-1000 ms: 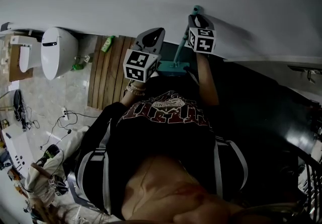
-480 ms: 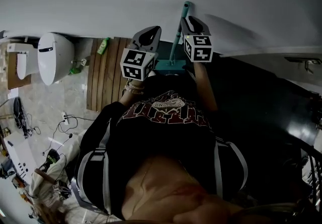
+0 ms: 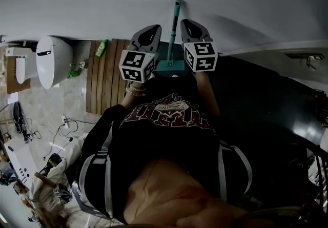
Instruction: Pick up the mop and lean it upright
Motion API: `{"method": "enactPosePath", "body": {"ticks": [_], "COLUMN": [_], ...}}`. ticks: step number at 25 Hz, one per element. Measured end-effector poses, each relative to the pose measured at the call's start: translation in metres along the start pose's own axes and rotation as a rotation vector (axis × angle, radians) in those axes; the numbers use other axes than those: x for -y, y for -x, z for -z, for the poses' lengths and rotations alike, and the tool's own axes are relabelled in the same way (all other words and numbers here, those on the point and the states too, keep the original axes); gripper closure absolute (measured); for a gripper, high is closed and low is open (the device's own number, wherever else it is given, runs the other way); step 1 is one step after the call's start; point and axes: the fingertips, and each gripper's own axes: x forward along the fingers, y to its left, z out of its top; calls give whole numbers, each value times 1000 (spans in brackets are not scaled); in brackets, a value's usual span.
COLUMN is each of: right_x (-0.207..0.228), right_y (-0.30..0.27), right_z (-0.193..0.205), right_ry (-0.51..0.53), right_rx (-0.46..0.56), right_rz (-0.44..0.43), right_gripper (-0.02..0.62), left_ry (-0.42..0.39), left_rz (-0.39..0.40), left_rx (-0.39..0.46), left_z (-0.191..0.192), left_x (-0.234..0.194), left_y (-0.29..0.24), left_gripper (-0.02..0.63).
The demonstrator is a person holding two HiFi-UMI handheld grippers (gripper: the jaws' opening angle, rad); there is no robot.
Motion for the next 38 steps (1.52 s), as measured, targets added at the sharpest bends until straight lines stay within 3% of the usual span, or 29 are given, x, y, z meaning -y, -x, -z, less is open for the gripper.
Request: {"method": "enactPosePath", "body": {"ticks": [17,38], "right_x": [-2,-3], "right_y": [46,68], "right_z": [-11,-2], "right_ry": [-54,-44], "right_rx": [36,23], "right_rz": [-95,-145], "right_gripper": [577,577], "left_ry": [-3,-15], "left_rz": [25,-3], "left_rx": [6,-12], "left_z": [-12,-1], "left_x": [48,70], "left_y": [-23,-20], "left_gripper": [566,566]}}
